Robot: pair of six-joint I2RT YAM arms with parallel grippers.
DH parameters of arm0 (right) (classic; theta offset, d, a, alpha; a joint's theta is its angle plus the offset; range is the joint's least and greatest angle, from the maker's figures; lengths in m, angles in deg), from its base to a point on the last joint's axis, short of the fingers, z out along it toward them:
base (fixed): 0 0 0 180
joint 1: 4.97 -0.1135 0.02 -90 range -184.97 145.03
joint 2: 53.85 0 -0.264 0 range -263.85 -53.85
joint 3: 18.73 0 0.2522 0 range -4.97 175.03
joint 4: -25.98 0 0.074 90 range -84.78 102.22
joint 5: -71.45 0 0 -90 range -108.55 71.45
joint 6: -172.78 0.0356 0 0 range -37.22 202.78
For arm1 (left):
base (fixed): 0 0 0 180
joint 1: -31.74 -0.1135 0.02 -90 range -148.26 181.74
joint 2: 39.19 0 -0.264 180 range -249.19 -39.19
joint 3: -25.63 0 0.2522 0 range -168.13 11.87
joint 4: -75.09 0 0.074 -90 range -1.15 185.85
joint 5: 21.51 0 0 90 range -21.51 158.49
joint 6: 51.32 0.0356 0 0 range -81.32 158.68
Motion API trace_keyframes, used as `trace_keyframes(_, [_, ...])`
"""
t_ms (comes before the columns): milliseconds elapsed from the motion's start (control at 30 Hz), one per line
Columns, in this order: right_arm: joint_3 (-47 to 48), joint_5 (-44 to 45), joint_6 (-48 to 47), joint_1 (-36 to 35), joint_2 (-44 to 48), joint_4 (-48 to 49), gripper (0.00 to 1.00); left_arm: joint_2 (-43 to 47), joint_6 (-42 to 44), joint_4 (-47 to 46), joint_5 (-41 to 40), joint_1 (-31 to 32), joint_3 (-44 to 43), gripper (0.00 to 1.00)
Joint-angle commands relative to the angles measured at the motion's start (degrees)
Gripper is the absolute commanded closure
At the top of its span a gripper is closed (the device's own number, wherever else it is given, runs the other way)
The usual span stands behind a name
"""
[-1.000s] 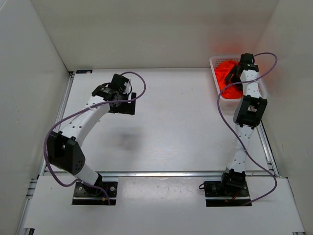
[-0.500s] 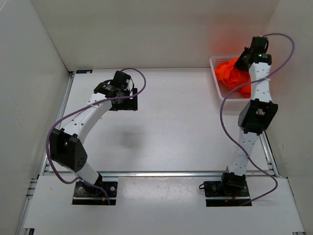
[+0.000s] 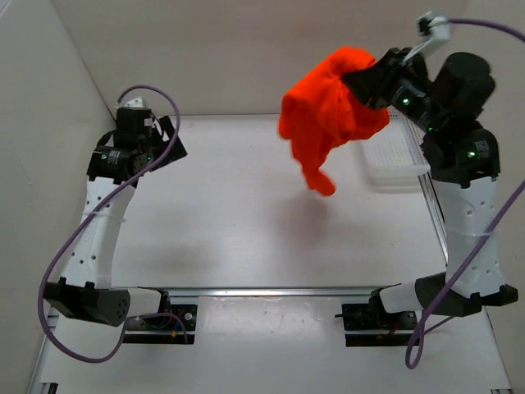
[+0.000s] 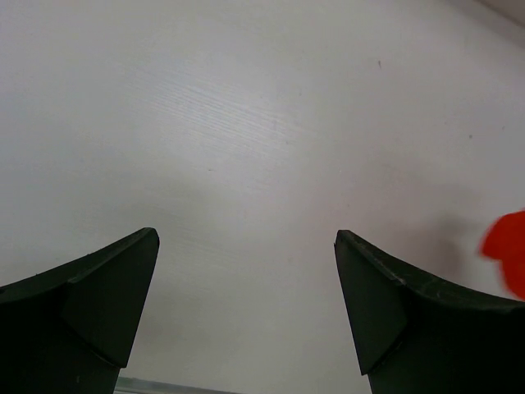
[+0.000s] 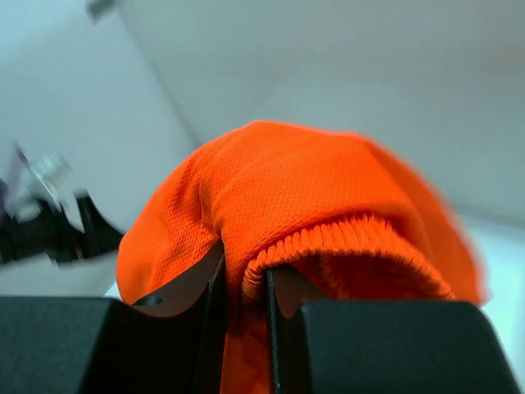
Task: Fold and stack the shorts
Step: Move the shorts to the center of the board, then flatten the shorts out
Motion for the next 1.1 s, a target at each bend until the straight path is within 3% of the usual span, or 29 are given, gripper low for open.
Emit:
trace_keyframes(0, [-12.78,-2.08,-1.48,-4.67,-2.60,-2.02,0.96,4.41,-1.69,1.68,1.35,-4.03,-2.23,0.00])
trace_keyframes(33, [-20.30,-0.69,-1.49,-7.30,-1.90,-2.02,0.87,5.55,-1.69,1.68,2.14,-4.73,-2.23,0.00])
trace_keyframes(133, [-32.80,2.12,-3.60,-9.78,-2.42,-2.54,0.25,6.27,-0.64,1.68,4.78,-6.06,-1.70,0.00])
trace_keyframes(300, [-44.88,9.85,-1.76,-9.78,4.14,-4.14,0.04,5.48,1.03,1.68,8.83,-3.61,2.51,0.00])
trace_keyframes(367, [-49.88,14.06,-0.35,-9.78,7.76,-3.43,0.05,4.00,1.03,-0.06,11.80,-2.02,5.67,0.00])
trace_keyframes(433, [-52.62,14.09,2.63,-8.29,11.19,-2.90,0.26,2.67,-0.36,-1.65,13.48,0.26,10.05,0.01])
trace_keyframes(467, [-54.02,14.09,4.12,-7.51,11.90,-2.90,0.47,1.27,-0.98,-2.79,14.97,1.23,11.73,0.01])
trace_keyframes(567, [-60.70,6.73,10.18,-3.90,12.61,-1.51,0.74,-1.72,-3.80,-7.88,17.26,4.75,16.92,0.10])
trace_keyframes(600, [-64.63,4.27,13.24,-2.42,12.61,-0.28,0.77,-4.17,-4.32,-9.20,17.97,5.36,17.72,0.14])
trace_keyframes(667, [-68.78,-0.74,16.69,-1.87,12.61,6.30,0.76,-7.17,-4.94,-11.93,18.67,7.56,18.25,0.22])
trace_keyframes(700, [-71.50,-5.81,18.27,-1.18,11.83,8.85,0.53,-10.40,-4.94,-11.94,18.68,8.17,18.25,0.22])
trace_keyframes(733, [-72.31,-7.69,21.07,-1.17,11.04,11.05,0.36,-12.00,-4.94,-11.94,18.07,8.18,17.47,0.21])
trace_keyframes(767, [-72.32,-9.28,22.05,-1.87,8.59,14.38,0.25,-13.49,-4.94,-12.46,17.54,8.70,16.85,0.16])
trace_keyframes(800, [-72.32,-10.07,22.67,-2.83,7.09,15.11,0.13,-16.38,-4.94,-12.47,16.49,8.71,16.84,0.04])
trace_keyframes(967, [-68.28,-9.20,22.68,-5.48,-4.32,18.97,0.07,-25.18,-4.94,-14.22,16.39,8.71,13.34,0.03])
trace_keyframes(1033, [-66.35,-10.95,22.16,-5.48,-8.03,18.98,0.08,-29.13,-4.94,-14.22,17.00,8.71,11.23,0.05])
trace_keyframes(1067, [-63.91,-10.96,21.02,-5.48,-11.26,18.98,0.10,-30.11,-4.42,-14.22,17.53,8.71,11.22,0.12])
